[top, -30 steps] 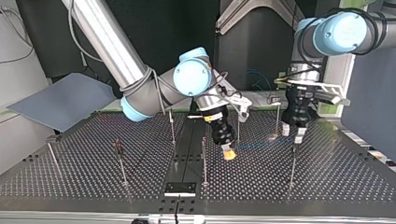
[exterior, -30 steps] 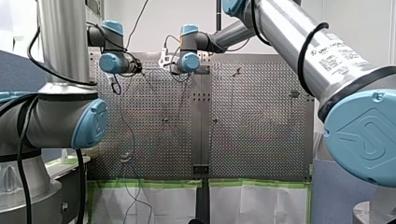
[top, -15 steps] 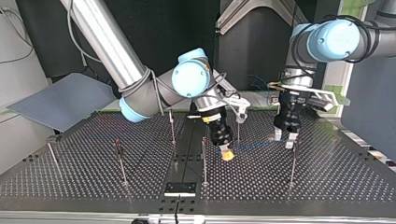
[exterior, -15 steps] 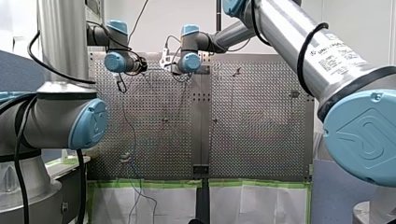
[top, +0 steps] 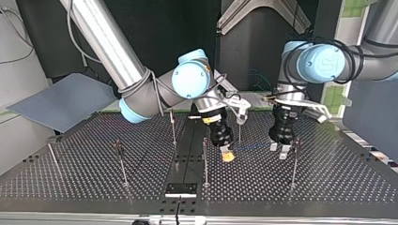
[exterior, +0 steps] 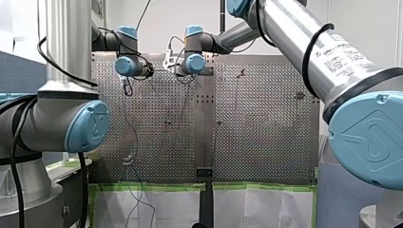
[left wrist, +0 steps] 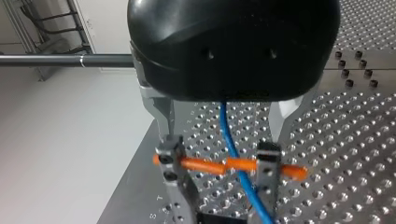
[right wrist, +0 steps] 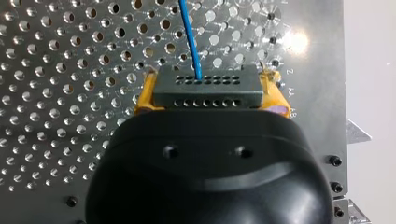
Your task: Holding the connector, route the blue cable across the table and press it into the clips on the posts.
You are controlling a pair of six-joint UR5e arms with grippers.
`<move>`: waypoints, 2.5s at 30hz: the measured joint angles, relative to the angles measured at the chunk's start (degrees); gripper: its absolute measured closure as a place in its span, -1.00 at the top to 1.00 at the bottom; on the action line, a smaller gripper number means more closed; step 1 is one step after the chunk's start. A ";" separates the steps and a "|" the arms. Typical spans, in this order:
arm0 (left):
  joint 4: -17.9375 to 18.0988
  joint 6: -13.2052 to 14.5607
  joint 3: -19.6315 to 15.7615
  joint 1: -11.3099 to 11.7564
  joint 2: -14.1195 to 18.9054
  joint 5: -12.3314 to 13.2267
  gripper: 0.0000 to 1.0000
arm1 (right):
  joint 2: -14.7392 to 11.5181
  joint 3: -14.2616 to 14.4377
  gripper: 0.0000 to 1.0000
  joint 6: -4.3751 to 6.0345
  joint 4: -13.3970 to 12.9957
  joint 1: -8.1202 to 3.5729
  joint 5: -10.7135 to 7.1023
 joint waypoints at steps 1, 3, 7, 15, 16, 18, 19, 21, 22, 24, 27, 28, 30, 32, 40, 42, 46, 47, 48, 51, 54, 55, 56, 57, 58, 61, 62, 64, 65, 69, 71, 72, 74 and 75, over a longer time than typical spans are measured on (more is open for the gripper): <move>0.01 0.05 0.37 -0.17 -0.32 -0.31 1.00 | 0.00 0.00 -1.00 0.00 0.00 0.00 -0.01; 0.01 0.31 1.16 -0.55 -1.07 -0.98 1.00 | 0.00 0.01 -1.00 0.00 0.00 0.00 -0.02; -0.09 1.25 2.15 -1.15 -2.34 -1.93 1.00 | -0.01 0.00 -1.00 0.00 0.00 0.01 -0.03; -0.09 1.74 2.43 -1.78 -2.78 -4.02 -0.21 | 0.00 0.00 -1.00 0.08 0.03 0.01 -0.03; -0.10 1.68 2.43 -1.80 -2.78 -4.28 -0.34 | 0.00 0.00 -1.00 0.08 0.04 0.01 -0.03; -0.13 1.50 2.43 -1.87 -2.79 -4.66 -0.34 | -0.01 0.00 -1.00 0.07 0.07 0.01 -0.03; -0.14 1.44 2.43 -1.89 -2.80 -4.76 -0.34 | -0.01 0.00 -1.00 0.07 0.07 0.01 -0.03; -0.16 1.35 2.43 -1.92 -2.81 -4.87 -0.51 | 0.01 0.00 -1.00 0.09 0.10 0.01 -0.03; -0.17 1.29 2.43 -1.93 -2.81 -4.90 -1.00 | 0.01 0.01 -1.00 0.12 0.12 0.01 -0.04; -0.28 0.92 2.43 -1.99 -2.80 -5.06 -1.00 | 0.00 0.01 -1.00 0.19 0.25 0.02 0.00; -0.71 0.47 2.24 -2.17 -2.81 -5.63 -1.00 | 0.04 0.06 -1.00 0.24 0.57 0.07 0.09; -0.90 0.50 2.11 -2.23 -2.80 -5.87 -1.00 | 0.04 0.07 -1.00 0.25 0.63 0.07 0.10; -1.49 0.89 1.56 -2.43 -2.79 -6.59 -1.00 | 0.06 0.07 -1.00 0.26 0.73 0.09 0.12; -2.17 1.53 0.86 -2.65 -2.79 -7.37 -1.00 | 0.08 0.16 -1.00 0.26 0.92 0.09 0.16; -3.37 5.00 -2.88 -3.74 -2.65 -11.16 -1.00 | 0.15 3.36 -1.00 0.08 1.35 0.01 0.23; -2.81 5.56 -3.69 -4.06 -2.64 -11.96 -1.00 | 0.18 4.30 -1.00 -0.06 1.36 -0.01 0.23; -1.71 5.93 -5.30 -4.71 -2.63 -13.05 -1.00 | 0.18 6.00 -1.00 -0.36 1.34 -0.05 0.23; -1.47 5.93 -5.73 -4.85 -2.63 -13.24 -1.00 | 0.20 6.52 -1.00 -0.46 1.32 -0.06 0.25; -1.10 5.89 -6.28 -5.06 -2.64 -13.47 -1.00 | 0.20 6.94 -1.00 -0.54 1.31 -0.08 0.24; -0.07 5.42 -7.58 -5.66 -2.79 -13.77 -1.00 | 0.22 8.29 -1.00 -0.71 1.28 -0.21 0.27; 1.22 4.55 -8.97 -6.12 -3.25 -13.68 -1.00 | 0.24 9.85 -1.00 -0.77 1.27 -0.39 0.26; 1.64 4.21 -9.38 -6.25 -3.47 -13.65 -1.00 | 0.24 10.37 -1.00 -0.79 1.26 -0.45 0.27; 2.05 3.85 -9.81 -6.37 -3.68 -13.63 -1.00 | 0.24 11.10 -1.00 -0.85 1.26 -0.55 0.26; 2.67 3.43 -10.45 -6.53 -3.91 -13.60 -1.00 | 0.24 11.66 -1.00 -0.92 1.26 -0.63 0.27; 3.19 3.18 -10.95 -6.64 -4.03 -13.57 -1.00 | 0.25 12.22 -1.00 -1.02 1.26 -0.71 0.28; 4.71 2.68 -12.41 -7.02 -4.42 -13.41 -1.00 | 0.25 13.86 -1.00 -1.67 1.24 -1.00 0.30; 5.03 2.66 -12.74 -7.17 -4.63 -13.37 -1.00 | 0.25 14.45 -1.00 -2.04 1.24 -1.10 0.28; 5.70 2.87 -13.51 -7.61 -5.33 -13.25 -1.00 | 0.25 15.29 -1.00 -2.59 1.24 -1.23 0.27; 6.03 3.09 -13.87 -7.82 -5.69 -13.24 -1.00 | 0.25 15.86 -1.00 -2.85 1.24 -1.30 0.27; 7.79 3.77 -15.21 -8.73 -7.59 -13.55 -1.00 | 0.25 17.73 -1.00 -3.26 1.20 -1.44 0.29; 8.48 3.52 -15.49 -9.06 -8.56 -13.65 -1.00 | 0.25 18.79 -1.00 -3.41 1.18 -1.46 0.23; 8.81 3.19 -15.60 -9.26 -9.12 -13.67 -1.00 | 0.25 19.24 -1.00 -3.46 1.18 -1.46 0.20; 9.16 2.65 -15.71 -9.52 -9.68 -13.67 -1.00 | 0.26 20.29 -1.00 -3.54 1.20 -1.47 0.11; 9.39 2.37 -15.78 -9.69 -9.94 -13.68 -1.00 | 0.27 20.64 -1.00 -3.56 1.21 -1.47 0.06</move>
